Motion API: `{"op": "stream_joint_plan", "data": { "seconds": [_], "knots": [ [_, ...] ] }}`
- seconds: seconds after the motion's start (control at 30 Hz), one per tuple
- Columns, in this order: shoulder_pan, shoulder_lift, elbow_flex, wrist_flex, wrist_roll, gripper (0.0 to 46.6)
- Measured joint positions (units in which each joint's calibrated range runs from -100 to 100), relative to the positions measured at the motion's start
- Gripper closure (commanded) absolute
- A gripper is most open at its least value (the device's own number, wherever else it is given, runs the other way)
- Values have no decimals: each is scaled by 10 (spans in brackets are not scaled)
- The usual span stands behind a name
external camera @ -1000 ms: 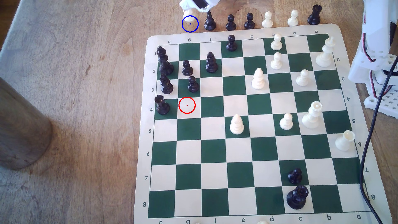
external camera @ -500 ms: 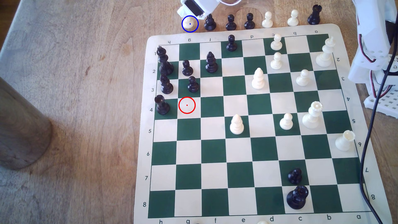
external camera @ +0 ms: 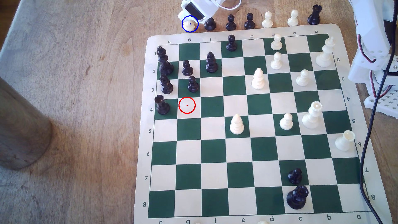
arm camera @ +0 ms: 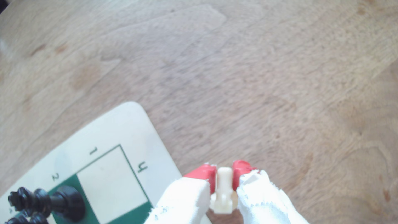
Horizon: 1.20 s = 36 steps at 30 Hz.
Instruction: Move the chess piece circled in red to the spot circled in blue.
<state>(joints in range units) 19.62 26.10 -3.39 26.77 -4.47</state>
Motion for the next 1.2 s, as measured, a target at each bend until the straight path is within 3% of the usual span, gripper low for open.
{"op": "stream_joint_plan", "data": {
  "seconds": [0.57, 0.87, 1.07, 1.2],
  "knots": [
    [10, -8, 0, 80, 0, 285],
    [10, -109, 0, 137, -10, 286],
    [-18, -208, 0, 242, -15, 284],
    [-32, -300, 69, 296, -15, 274]
  ]
}}
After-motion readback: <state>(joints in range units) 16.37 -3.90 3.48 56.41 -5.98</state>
